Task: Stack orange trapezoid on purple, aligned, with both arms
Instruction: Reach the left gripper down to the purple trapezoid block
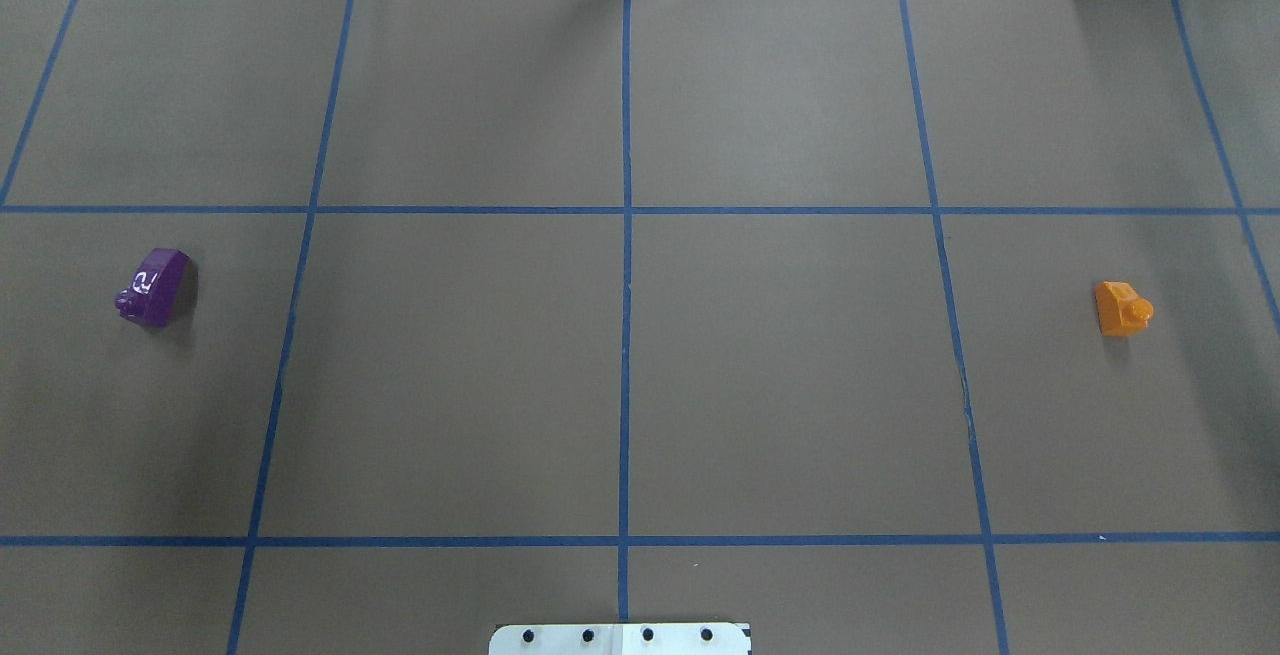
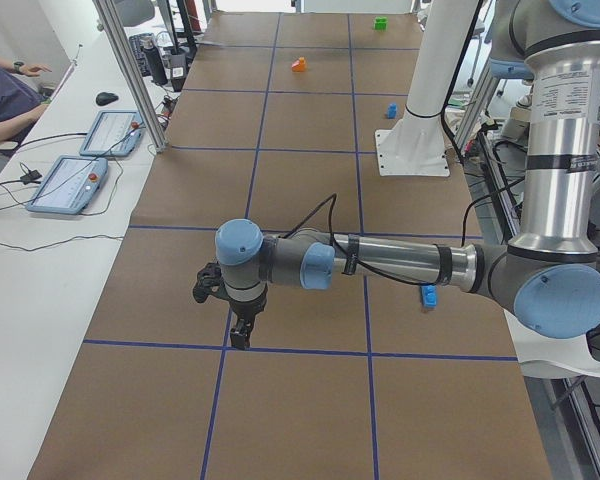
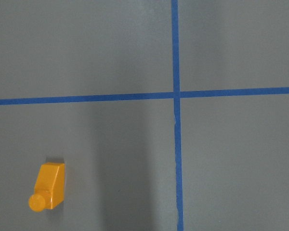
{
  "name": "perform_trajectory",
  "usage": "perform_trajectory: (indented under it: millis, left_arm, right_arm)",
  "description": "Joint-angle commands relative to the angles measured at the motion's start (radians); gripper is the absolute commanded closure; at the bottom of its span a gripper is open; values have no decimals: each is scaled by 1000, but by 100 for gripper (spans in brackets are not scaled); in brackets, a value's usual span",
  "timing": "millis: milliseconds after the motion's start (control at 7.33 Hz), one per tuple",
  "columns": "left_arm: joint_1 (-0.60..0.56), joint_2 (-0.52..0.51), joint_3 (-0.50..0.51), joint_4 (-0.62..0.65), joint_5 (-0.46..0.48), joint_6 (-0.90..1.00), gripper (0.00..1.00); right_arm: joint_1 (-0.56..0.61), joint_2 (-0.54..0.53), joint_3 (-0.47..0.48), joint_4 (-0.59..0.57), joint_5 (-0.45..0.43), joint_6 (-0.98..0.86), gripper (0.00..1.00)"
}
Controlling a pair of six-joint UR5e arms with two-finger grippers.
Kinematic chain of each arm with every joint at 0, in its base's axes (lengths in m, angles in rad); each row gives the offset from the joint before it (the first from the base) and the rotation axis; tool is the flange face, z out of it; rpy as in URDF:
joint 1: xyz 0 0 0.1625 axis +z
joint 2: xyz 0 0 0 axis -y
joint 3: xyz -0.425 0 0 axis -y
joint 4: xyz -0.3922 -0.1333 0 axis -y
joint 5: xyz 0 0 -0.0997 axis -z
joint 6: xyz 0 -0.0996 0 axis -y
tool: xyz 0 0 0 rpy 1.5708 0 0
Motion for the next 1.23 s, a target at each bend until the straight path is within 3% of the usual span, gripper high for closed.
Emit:
perform_trajectory:
  millis: [0,409,682,818,955,1091]
  left_arm:
    - [2,-8,-11,2,1,0,0]
    - [62,-56,-64,-28,-1,-47,0]
    - [222,-67,-167,-45,-1,-318,0]
    - [319,-70,-169,-149,10,-600,0]
    - [432,-53,-154,-340,63,-823,0]
    - [530,-19,-150,-399,172,-898,0]
  right_arm:
    - [0,4,-4,2,-5,0,0]
    - [0,4,6,9,1,3,0]
    - [-3,14,9,9,-1,4,0]
    - [-3,14,9,11,-1,4,0]
    - [-4,16,9,11,-2,4,0]
    - [-6,16,9,11,-2,4,0]
